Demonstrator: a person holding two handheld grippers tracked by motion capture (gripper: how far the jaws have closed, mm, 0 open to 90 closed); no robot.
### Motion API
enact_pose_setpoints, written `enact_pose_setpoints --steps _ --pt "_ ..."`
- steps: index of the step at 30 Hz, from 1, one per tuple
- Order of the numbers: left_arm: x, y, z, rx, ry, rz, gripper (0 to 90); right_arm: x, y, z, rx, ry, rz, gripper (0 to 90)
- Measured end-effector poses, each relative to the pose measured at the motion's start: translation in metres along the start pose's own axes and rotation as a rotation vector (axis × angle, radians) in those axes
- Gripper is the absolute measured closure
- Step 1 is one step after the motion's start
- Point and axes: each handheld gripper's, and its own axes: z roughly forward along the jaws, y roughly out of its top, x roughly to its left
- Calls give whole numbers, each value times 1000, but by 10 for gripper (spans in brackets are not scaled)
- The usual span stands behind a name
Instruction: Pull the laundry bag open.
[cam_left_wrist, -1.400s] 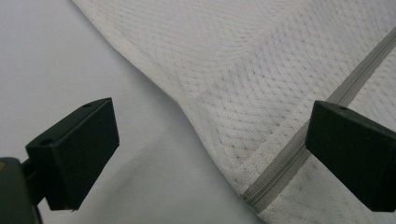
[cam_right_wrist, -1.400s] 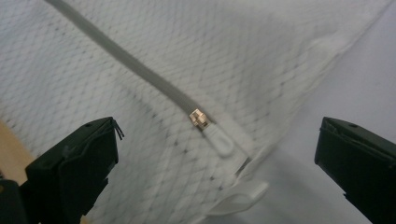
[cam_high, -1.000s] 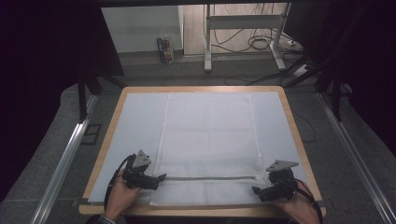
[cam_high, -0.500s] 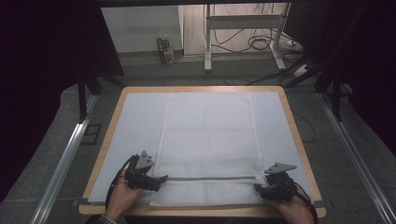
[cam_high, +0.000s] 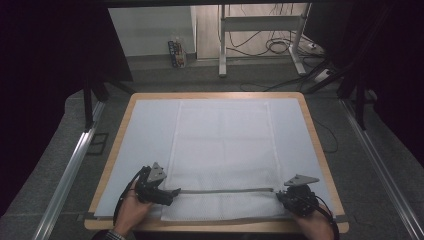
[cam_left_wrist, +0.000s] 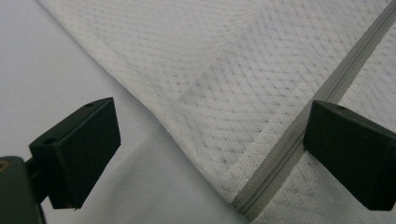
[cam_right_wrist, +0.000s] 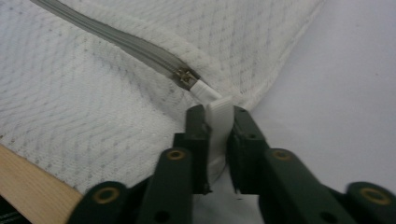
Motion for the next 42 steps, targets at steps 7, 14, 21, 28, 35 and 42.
enact_pose_setpoints --steps 7,14,21,28,35,42 --pt "0 2 -2 -5 -3 -29 46 -2 0 -2 -12 24 -40 847" --pt "-2 8 -2 -5 -39 -58 54 -1 1 -13 -103 14 -85 846" --pt "-16 21 3 5 -88 -22 42 -2 2 -24 -177 31 -98 846" --pt "-31 50 11 -34 -166 -17 35 -1 2 -32 -227 59 -133 846" --pt "-50 92 33 -53 -226 40 65 -2 2 -36 -262 73 -130 846" --pt "-74 137 58 -79 -274 111 67 -3 3 -36 -264 89 -125 848"
